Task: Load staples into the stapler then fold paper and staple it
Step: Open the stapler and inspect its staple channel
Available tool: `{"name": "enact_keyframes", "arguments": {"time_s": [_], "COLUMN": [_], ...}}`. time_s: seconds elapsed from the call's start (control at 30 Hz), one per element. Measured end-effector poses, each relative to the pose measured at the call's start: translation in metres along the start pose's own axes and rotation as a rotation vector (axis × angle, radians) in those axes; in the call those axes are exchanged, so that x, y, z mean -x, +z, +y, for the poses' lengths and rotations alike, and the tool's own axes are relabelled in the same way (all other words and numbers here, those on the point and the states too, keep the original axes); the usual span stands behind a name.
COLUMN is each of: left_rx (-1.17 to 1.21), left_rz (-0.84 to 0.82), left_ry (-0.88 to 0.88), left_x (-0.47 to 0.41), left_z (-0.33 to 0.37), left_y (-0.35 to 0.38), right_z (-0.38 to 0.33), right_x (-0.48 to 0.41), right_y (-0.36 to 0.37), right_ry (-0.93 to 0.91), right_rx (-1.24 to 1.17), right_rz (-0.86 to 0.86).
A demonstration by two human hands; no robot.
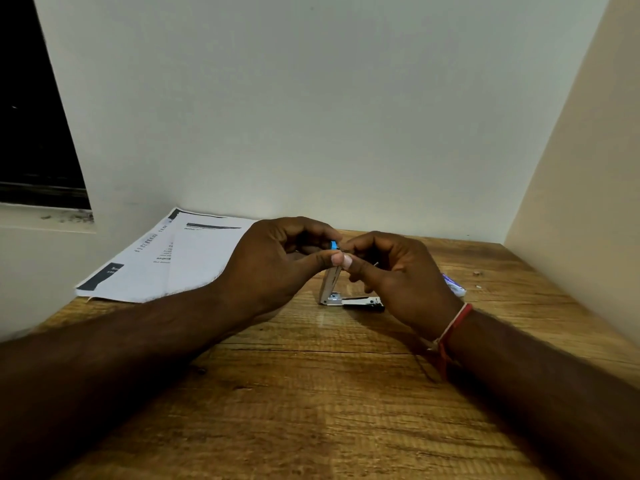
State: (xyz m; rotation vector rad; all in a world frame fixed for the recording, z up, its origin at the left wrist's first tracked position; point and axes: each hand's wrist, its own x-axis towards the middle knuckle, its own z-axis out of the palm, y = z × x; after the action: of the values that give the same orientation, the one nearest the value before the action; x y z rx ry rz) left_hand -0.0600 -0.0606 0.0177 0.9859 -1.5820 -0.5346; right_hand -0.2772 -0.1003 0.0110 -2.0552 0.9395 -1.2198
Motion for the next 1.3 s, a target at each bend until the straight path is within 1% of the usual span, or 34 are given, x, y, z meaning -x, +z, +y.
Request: {"name": "enact_keyframes", "arguments": {"time_s": [0.1,0.17,0.23,0.33,0.47,0.53,0.73,0.83,1.0,1.13,1.3], "left_rx": [-0.022,-0.041,-0.105,-0.165,-0.167,-0.183,-0.22,-0.268,-0.349,-0.416,-0.387], "left_rz": [0.017,0.01,-0.002,-0.025,-0.062,-0.082,-0.147,-0.17,-0.157,-0.203,-0.206], "left_ry": [0.034,0.078,0.154,0.256,0.298,0.305,0.19,0.214,0.289,0.319,0.388], "left_x": [0.001,0.003,0.005,0.008,0.012,0.012,0.016,0.019,0.017,0.016,0.015], "left_z": [0.0,0.001,0.001,0.002,0.003,0.002,0.003,0.007,0.012,0.019,0.023], "left_y": [0.001,0.001,0.0,-0.002,0.002,0.003,0.005,0.007,0.007,0.003,0.001], "right_z": [-0.007,-0.014,-0.018,-0.018,-0.018,-0.017,-0.019,-0.021,-0.028,-0.031,-0.03], "right_x": [-0.002,-0.002,0.0,0.001,0.002,0.001,0.003,0.004,0.006,0.007,0.008], "right_y": [-0.004,-0.005,-0.005,-0.005,-0.005,-0.003,0.001,0.003,0.007,0.003,0.001], "right_ry": [0.244,0.38,0.438,0.493,0.496,0.49,0.495,0.479,0.414,0.35,0.309], "right_rx": [-0.392,-0.554,-0.624,-0.719,-0.842,-0.845,-0.79,-0.779,-0.679,-0.493,-0.459], "right_rz": [-0.091,-0.165,-0.244,-0.315,-0.395,-0.427,-0.466,-0.455,-0.419,-0.43,-0.428]}}
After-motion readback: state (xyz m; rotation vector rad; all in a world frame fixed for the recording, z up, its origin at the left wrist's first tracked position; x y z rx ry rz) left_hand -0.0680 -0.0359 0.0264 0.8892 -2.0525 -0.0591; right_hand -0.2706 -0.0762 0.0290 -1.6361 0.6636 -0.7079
